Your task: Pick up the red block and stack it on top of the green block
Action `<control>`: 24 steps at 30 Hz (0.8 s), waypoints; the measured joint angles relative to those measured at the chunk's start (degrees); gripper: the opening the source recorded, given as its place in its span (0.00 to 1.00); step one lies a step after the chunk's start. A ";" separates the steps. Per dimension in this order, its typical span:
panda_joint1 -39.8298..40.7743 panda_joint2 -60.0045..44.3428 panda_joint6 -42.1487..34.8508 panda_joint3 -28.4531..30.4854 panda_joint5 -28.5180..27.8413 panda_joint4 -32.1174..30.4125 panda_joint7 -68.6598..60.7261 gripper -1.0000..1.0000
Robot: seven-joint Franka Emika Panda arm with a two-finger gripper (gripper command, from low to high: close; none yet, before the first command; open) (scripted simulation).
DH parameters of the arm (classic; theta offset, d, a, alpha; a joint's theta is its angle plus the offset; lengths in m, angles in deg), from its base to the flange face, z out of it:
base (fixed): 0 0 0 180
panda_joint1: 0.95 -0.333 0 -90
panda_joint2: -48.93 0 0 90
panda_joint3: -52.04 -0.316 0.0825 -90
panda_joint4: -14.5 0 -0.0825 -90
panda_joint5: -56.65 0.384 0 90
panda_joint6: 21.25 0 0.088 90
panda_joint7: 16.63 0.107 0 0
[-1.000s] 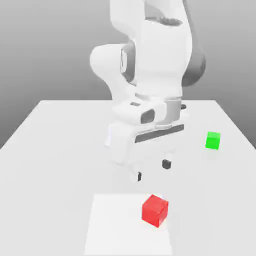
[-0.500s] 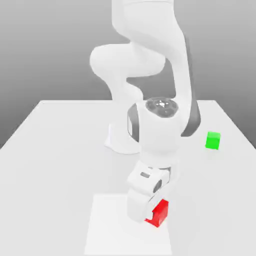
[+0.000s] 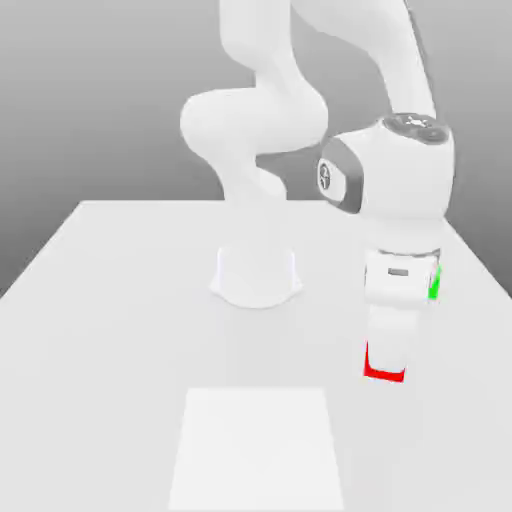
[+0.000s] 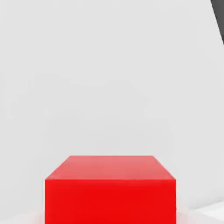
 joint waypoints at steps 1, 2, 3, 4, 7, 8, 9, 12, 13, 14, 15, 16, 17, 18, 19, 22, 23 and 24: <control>-1.81 0.93 -0.47 -1.11 0.74 -0.38 -1.62 0.00; -3.75 1.84 -0.91 -2.33 1.52 -0.76 -3.27 0.00; -5.86 2.71 -1.33 -3.57 2.31 -1.16 -4.93 0.00; -8.05 3.55 -1.70 -4.83 3.11 -1.56 -6.60 0.00; -14.91 5.87 -2.63 -8.45 5.48 -2.83 -11.59 0.00; -17.25 6.56 -2.87 -9.60 6.25 -3.27 -13.25 0.00; -19.60 7.22 -3.06 -10.75 7.01 -3.73 -14.90 0.00; -26.78 8.91 -3.38 -14.00 9.17 -5.13 -19.78 0.00; -29.21 9.37 -3.39 -15.02 9.83 -5.62 -21.37 0.00; -31.62 9.79 -3.36 -16.06 10.48 -6.11 -22.98 0.00; -33.99 10.15 -3.27 -17.08 11.10 -6.61 -24.54 0.00; -36.48 10.49 -3.14 -18.10 11.76 -7.13 -26.19 0.00; -37.46 10.22 -2.74 -18.98 11.47 -7.47 -26.70 0.00; -37.39 9.50 -2.16 -19.72 10.44 -7.65 -26.37 0.00; -36.79 8.57 -1.49 -20.36 9.04 -7.76 -25.60 0.00; -34.01 5.39 0.63 -22.01 3.99 -7.90 -22.34 0.00; -33.09 4.31 1.32 -22.40 2.19 -7.92 -21.12 0.00; -32.15 3.25 2.00 -22.82 0.41 -7.92 -19.92 0.00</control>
